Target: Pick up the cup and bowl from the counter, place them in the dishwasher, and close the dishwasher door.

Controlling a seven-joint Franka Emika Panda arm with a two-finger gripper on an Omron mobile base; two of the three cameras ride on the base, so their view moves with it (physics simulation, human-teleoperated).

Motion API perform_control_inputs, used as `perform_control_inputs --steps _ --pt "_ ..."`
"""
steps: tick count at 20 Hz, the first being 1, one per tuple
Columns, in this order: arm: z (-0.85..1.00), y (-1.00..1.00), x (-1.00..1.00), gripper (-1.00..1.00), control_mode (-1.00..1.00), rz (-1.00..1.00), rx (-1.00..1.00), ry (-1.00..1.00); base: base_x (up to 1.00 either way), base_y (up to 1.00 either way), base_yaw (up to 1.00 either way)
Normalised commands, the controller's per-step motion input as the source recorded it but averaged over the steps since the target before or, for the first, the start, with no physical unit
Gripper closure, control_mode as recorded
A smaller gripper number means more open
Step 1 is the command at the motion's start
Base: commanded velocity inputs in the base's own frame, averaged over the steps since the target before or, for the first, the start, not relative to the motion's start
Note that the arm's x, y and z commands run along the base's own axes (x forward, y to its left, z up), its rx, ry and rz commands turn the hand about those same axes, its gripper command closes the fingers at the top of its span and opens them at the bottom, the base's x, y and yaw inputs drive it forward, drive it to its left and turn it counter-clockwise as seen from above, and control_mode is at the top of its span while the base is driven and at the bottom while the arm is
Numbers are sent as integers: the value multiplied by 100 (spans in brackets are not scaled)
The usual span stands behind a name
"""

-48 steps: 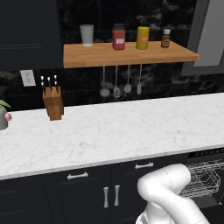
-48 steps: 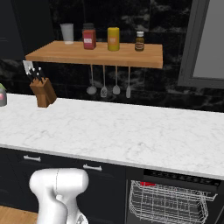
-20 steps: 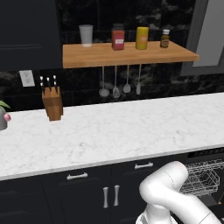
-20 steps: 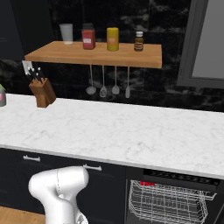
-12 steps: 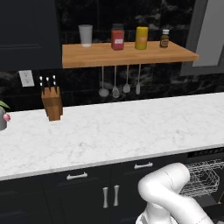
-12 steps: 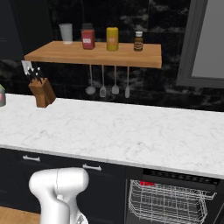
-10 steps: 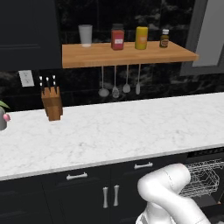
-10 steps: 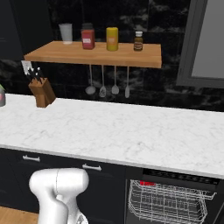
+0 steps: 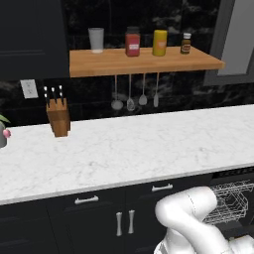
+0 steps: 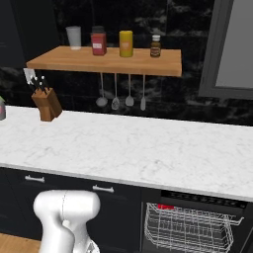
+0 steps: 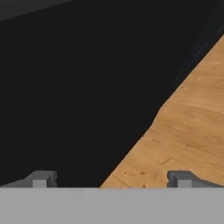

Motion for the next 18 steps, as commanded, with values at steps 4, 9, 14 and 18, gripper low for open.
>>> perform_control_inputs --steps 4,9,14,18 --pt "-1 81 100 -100 -100 -13 -3 -40 0 0 0" --pt "-7 68 100 -100 -100 -15 -2 -40 0 0 0" --pt "-21 52 100 -100 -100 -8 0 -51 0 0 0" --pt "-23 62 100 -100 -100 0 -1 -74 0 0 0"
